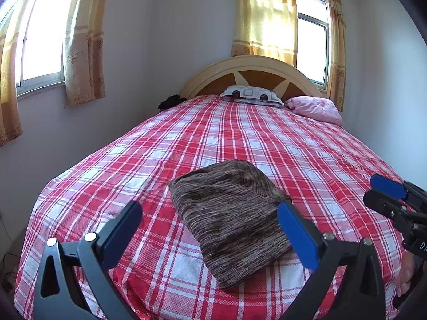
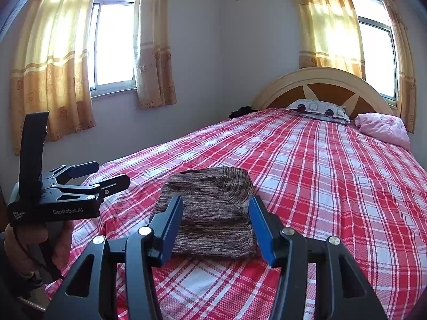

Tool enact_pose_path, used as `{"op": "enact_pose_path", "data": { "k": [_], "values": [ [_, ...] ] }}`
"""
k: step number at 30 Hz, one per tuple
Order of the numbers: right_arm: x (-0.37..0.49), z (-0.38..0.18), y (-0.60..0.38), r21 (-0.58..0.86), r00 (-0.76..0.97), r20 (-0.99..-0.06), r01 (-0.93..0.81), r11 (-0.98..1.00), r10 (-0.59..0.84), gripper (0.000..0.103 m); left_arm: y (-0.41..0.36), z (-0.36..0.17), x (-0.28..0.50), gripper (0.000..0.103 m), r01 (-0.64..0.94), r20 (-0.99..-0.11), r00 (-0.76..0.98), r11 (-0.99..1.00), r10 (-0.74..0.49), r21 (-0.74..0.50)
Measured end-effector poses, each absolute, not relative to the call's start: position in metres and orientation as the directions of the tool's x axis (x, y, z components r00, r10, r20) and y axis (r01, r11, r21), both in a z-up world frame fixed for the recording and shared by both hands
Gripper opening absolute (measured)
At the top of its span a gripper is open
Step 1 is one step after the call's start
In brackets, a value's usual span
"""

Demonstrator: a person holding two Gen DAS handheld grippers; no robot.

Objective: Fold small clothes

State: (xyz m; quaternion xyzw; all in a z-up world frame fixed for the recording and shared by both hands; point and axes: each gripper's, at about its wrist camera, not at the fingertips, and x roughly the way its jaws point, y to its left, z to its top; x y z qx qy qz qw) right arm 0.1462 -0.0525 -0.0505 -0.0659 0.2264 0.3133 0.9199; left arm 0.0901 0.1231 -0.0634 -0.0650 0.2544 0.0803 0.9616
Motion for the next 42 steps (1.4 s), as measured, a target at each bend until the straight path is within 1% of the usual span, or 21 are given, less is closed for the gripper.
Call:
{"op": "enact_pose_path", "data": {
  "k": [19, 25, 30, 40, 42],
  "values": [
    [0.1452, -0.0520, -0.0527, 0.030, 0.704, -0.450, -0.604, 0.797, 0.550, 0.053, 0.1236, -0.0619, 0.0884, 0.103, -0.192, -0.498, 0.858, 0.978, 0.128, -0.080],
    [0.1445, -0.0519, -0.0536, 0.033, 0.705, -0.445, -0.603, 0.797, 0.552, 0.053, 0.1246, -0.0593, 0.0911, 0.103, -0.182, -0.512, 0.850, 0.981, 0.121, -0.069],
    [0.1444, -0.0526, -0.0518, 0.033, 0.702, -0.448, -0.605, 0.796, 0.553, 0.053, 0.1249, -0.0561, 0.0896, 0.103, -0.194, -0.499, 0.855, 0.979, 0.138, -0.063],
    [0.1409, -0.0561, -0.0467, 0.035, 0.694, -0.456, -0.612, 0.790, 0.558, 0.053, 0.1292, -0.0582, 0.0922, 0.103, -0.191, -0.520, 0.846, 0.977, 0.118, -0.090],
    [0.1404, -0.0568, -0.0457, 0.032, 0.692, -0.458, -0.614, 0.789, 0.558, 0.053, 0.1281, -0.0590, 0.0897, 0.103, -0.173, -0.508, 0.855, 0.980, 0.103, -0.093]
  ]
}}
